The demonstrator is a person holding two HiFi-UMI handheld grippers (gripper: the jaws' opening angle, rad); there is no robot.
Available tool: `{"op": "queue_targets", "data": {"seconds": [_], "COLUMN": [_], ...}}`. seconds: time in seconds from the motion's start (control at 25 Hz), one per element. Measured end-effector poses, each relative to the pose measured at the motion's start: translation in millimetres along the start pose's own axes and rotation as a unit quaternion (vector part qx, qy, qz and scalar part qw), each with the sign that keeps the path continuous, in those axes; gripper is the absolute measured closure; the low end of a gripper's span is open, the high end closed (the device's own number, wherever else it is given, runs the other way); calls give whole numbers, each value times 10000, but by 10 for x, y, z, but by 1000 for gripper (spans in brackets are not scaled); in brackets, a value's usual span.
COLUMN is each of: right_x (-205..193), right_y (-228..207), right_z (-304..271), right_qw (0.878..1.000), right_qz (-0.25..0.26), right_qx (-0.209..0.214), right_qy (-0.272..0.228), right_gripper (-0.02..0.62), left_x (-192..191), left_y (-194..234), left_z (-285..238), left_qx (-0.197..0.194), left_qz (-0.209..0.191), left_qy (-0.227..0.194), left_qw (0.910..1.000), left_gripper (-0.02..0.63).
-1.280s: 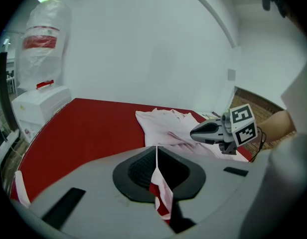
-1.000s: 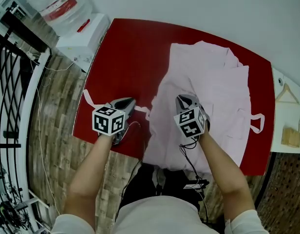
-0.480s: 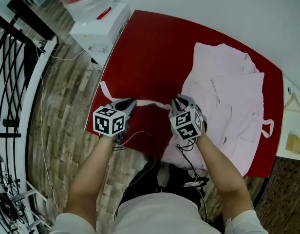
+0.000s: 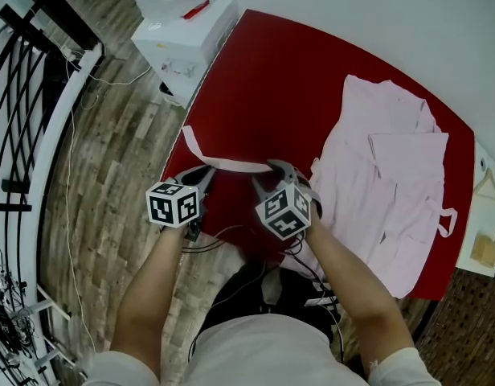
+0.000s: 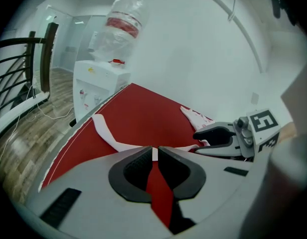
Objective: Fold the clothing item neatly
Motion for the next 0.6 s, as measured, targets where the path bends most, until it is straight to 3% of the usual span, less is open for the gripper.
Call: {"op": "queue_targets", "data": {"seconds": [0.36,0.6], "right_x": [350,496], "right_y": [490,597], "right_z": [-643,-983], "right_qw": [9956,9955], "right_qz": [648,386], "right_qx": [603,742], "right_qy": [312,445], "right_gripper": [428,430], "left_x": [-142,-178], "left_y": [288,312], "left_z": [234,290], "left_qx": [190,158], "left_qz": [384,535], "left_qy": [-123,-232], "left_qw": [9990,9982], "left_gripper": [594,594]}}
Point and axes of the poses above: the fingertips, and each gripper's own axes: z backward along the fingers, y to its left, x out of its top, the point moved 1 cm from there along z, backward along the fingers, and after that the axes turned 1 degree about -z, right-handed, at the moved point
